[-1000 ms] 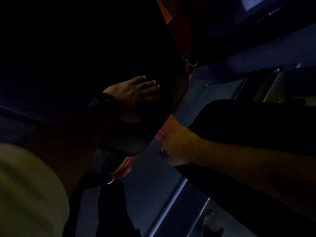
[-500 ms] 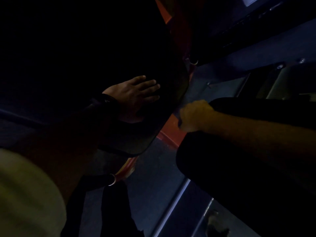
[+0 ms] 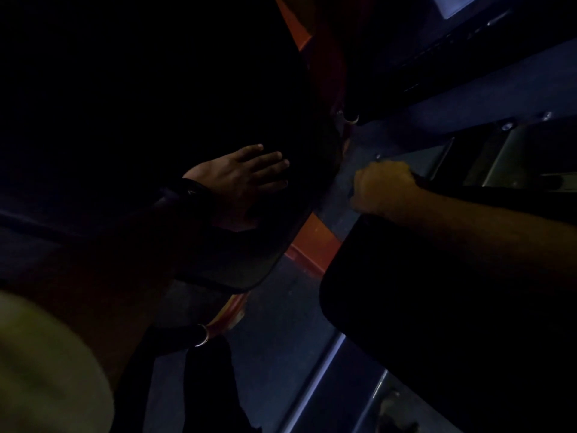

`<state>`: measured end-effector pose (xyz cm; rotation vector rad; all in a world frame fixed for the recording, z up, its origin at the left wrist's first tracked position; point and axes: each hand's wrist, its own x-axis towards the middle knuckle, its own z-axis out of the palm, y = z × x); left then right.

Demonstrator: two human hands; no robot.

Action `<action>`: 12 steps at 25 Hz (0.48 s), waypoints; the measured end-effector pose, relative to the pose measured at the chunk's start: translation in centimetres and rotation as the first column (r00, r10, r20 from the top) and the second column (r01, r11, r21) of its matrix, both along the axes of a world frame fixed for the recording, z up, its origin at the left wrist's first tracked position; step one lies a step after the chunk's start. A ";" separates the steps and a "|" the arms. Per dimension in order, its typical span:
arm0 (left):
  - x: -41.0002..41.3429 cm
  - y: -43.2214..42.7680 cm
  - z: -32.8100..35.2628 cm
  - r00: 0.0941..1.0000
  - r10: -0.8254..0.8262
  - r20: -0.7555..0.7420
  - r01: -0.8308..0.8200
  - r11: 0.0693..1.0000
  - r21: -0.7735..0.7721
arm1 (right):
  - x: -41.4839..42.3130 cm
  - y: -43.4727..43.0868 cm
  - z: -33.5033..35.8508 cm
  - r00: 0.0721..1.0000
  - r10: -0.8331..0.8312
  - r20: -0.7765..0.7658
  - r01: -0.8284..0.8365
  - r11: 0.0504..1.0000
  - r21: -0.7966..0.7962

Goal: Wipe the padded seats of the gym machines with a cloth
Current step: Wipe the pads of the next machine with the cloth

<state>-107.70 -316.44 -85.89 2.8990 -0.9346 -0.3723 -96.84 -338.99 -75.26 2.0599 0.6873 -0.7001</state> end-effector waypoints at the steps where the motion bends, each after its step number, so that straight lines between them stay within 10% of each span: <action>1: -0.1 0.1 0.0 1.000 0.003 -0.011 -0.003 1.000 -0.009 | -0.3 -0.1 -0.2 1.000 0.027 -0.015 -0.027 1.000 -0.010; 6: -0.1 -0.2 -0.3 1.000 -0.014 -0.015 0.014 0.999 0.040 | 1.4 -0.2 0.5 0.997 -0.045 0.067 0.047 0.998 -0.039; 12: -0.1 -0.1 0.4 0.999 -0.008 -0.033 0.011 0.998 0.066 | -3.8 1.6 0.6 0.959 0.094 -0.267 -0.115 0.991 -0.064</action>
